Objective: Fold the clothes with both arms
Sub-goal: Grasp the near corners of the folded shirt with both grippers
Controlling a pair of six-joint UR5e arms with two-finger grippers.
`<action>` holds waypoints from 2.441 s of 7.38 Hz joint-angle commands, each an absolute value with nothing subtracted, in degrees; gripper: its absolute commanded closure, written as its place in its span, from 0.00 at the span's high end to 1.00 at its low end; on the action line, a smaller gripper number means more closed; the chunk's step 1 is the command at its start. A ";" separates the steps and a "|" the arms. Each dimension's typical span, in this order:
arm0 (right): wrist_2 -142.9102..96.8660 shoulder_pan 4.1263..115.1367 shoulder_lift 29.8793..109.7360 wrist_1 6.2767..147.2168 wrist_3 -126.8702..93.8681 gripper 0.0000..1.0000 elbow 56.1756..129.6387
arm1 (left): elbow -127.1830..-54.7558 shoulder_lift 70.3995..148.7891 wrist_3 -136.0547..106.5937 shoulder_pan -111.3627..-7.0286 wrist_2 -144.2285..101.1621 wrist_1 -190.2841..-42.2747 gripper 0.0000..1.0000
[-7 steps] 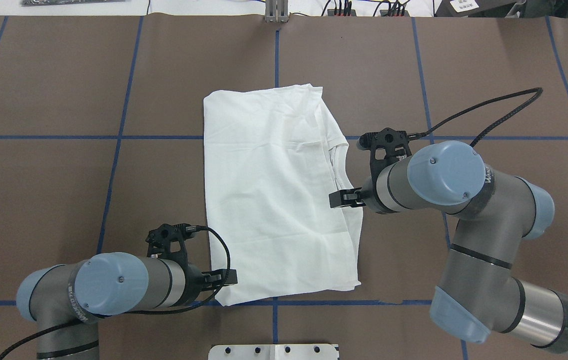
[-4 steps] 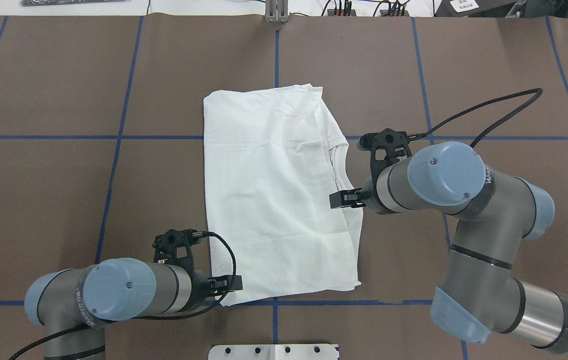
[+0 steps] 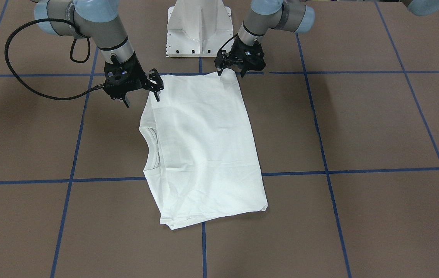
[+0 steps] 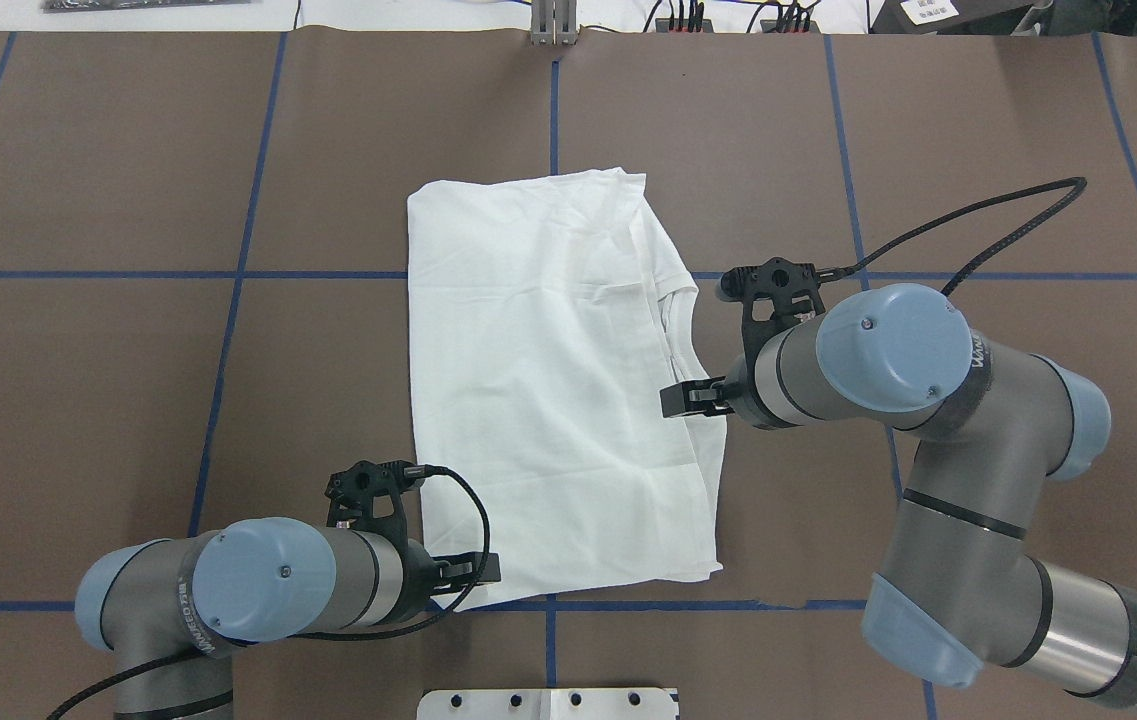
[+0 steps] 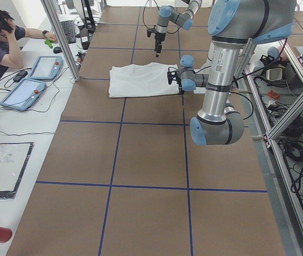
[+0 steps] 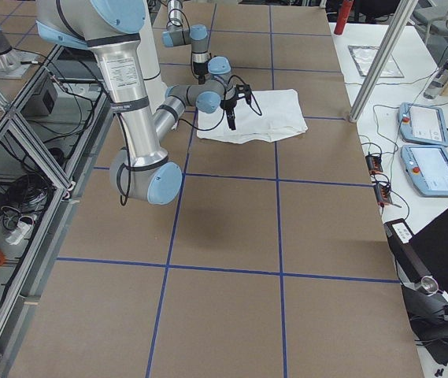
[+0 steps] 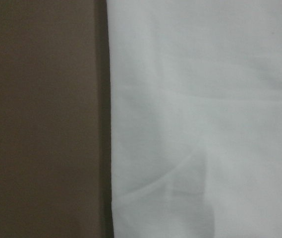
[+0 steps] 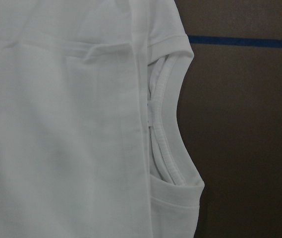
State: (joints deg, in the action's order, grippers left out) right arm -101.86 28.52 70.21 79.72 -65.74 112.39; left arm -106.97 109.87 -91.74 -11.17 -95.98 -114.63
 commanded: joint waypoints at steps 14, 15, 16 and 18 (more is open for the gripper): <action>-85.73 8.21 72.78 81.55 -127.32 0.94 115.06 | -108.54 109.43 -91.58 -11.87 -96.24 -114.52 0.00; -83.69 6.70 72.16 83.56 -127.79 0.94 114.00 | -108.89 109.34 -91.58 -11.87 -96.24 -114.52 0.00; -83.59 6.42 72.16 83.76 -127.88 0.94 113.91 | -108.98 109.25 -91.58 -11.95 -96.24 -114.52 0.00; -82.97 6.24 72.16 83.85 -128.32 0.93 113.04 | -109.16 109.25 -91.67 -11.87 -96.24 -114.52 0.00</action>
